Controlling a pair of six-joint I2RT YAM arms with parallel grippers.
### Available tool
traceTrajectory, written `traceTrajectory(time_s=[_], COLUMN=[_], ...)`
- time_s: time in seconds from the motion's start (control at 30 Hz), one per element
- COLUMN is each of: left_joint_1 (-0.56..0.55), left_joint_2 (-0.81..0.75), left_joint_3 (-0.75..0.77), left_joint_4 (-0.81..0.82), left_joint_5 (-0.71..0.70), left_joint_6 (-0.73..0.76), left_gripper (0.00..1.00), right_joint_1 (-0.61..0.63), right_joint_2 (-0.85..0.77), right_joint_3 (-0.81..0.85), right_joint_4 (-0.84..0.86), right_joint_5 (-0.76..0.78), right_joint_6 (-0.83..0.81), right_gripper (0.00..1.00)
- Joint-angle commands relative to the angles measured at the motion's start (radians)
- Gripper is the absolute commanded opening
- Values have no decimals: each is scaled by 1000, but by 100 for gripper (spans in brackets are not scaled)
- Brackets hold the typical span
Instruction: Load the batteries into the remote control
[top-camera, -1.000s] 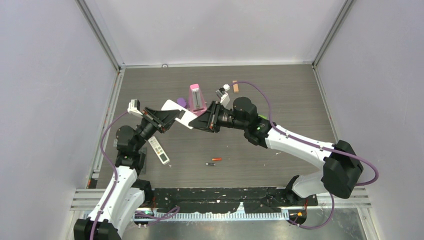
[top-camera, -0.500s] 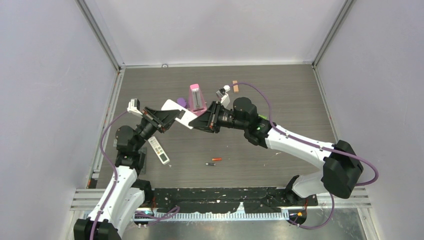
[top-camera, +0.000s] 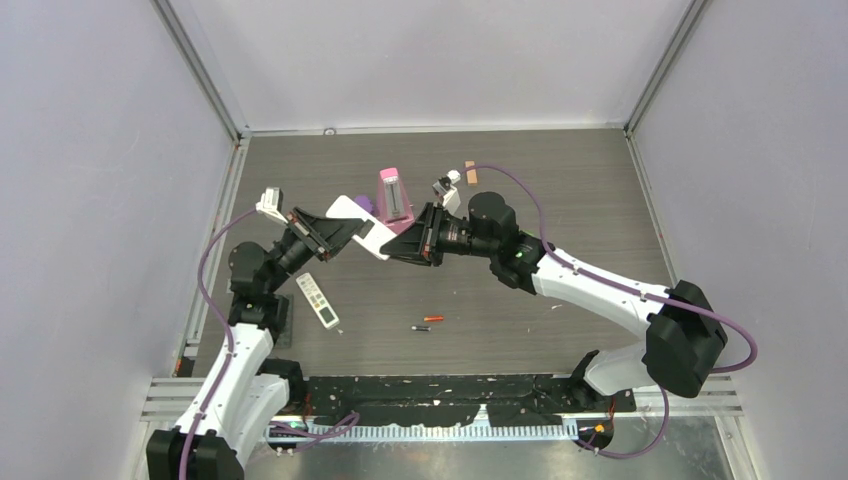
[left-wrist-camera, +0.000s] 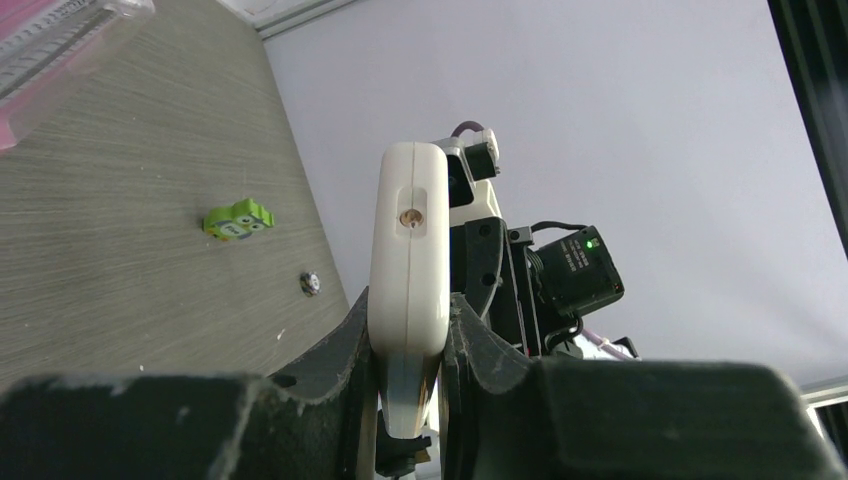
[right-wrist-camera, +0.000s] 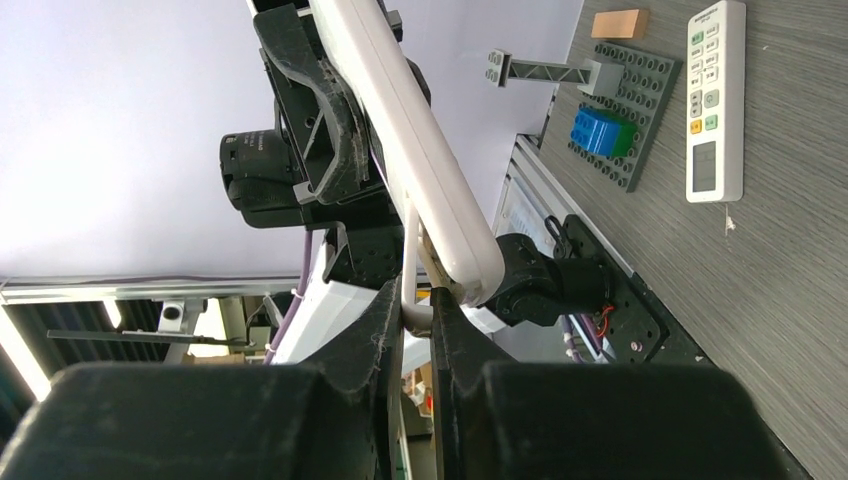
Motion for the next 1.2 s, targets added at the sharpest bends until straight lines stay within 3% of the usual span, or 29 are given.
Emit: traceTrajectory(time_s=[0.0,0.43,0.77,1.03,1.17], left_joint_1=[-16,-15,-15,-15,-15], left_joint_2=[-21,-18,-6,-15,-26], left_joint_3=[82,71,71,62,63], left_joint_4=[83,97,195,193,174], left_joint_5=[125,107,152,153,129], left_joint_6=[-19,-77,-71,-66,-57], left_gripper=[0,0,0,0,0], right_joint_1=[-6,-6,-6,-6,-4], right_joint_2=[20,36,67,70,76], right_joint_3=[20,62,11,7,-14], right_joint_4=[-68,-90,68,54,124], right_joint_5=[29,58,19,46,47], right_joint_6=[-46,-117,58,84,115], right_gripper=[5,5,5,5,5])
